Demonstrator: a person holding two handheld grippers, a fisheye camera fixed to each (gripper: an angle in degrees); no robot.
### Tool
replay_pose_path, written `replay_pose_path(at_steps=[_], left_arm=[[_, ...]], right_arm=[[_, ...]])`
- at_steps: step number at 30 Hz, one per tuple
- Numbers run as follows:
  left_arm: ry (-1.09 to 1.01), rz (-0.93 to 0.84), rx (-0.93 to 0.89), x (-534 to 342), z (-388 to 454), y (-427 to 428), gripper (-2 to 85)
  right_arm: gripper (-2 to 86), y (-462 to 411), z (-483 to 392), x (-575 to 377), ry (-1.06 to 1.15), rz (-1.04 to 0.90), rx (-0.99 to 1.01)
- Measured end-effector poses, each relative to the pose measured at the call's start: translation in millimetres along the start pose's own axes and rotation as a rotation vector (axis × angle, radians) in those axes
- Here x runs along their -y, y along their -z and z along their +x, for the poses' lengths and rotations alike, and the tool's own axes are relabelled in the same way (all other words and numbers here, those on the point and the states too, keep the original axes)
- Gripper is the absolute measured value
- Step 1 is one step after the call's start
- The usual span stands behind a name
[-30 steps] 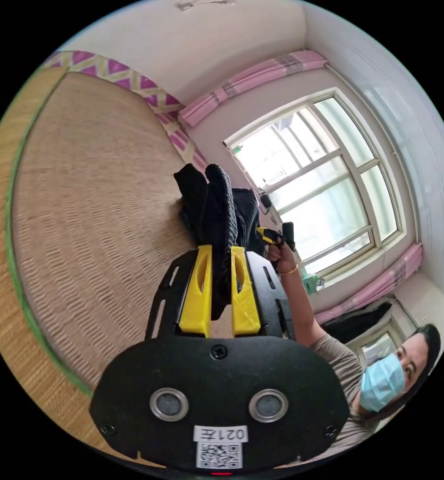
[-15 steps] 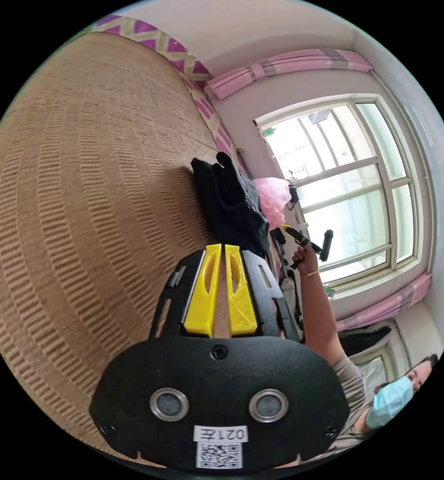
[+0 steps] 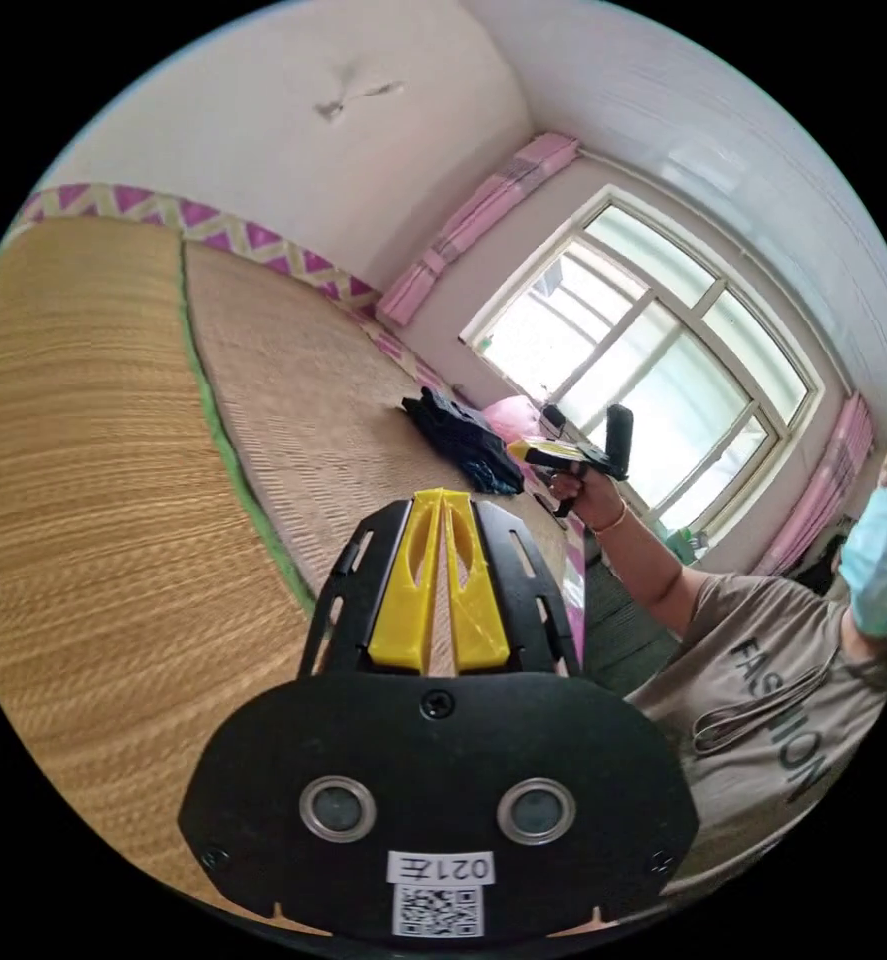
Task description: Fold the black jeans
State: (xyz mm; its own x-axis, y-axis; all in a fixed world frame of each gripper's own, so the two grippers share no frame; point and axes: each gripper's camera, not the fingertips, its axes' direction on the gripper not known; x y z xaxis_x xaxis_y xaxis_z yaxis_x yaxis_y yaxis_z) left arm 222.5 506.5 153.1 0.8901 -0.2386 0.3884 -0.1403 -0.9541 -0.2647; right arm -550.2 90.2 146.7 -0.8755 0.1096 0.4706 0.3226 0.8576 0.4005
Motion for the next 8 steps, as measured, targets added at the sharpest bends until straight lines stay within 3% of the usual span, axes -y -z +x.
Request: replay_pose_path(at_steps=[2,4,6,8], left_arm=[[-0.016,0.091,0.105,-58,2,71,-1.0],[-0.013,0.154,0.094,-95,-9,109,-1.0],[-0.075,0.236,-0.033,-130,-20,136,-1.0],[-0.18,0.332,-0.3,-161,-24,161,-1.0]], right_arm=[[-0.7,-5,-23,70,0.111,0.012,0.101],[-0.7,-14,-42,126,0.198,-0.023,0.177],[-0.7,-26,-65,181,0.302,-0.078,0.217],[-0.7,-36,-93,248,0.439,-0.063,0.233]])
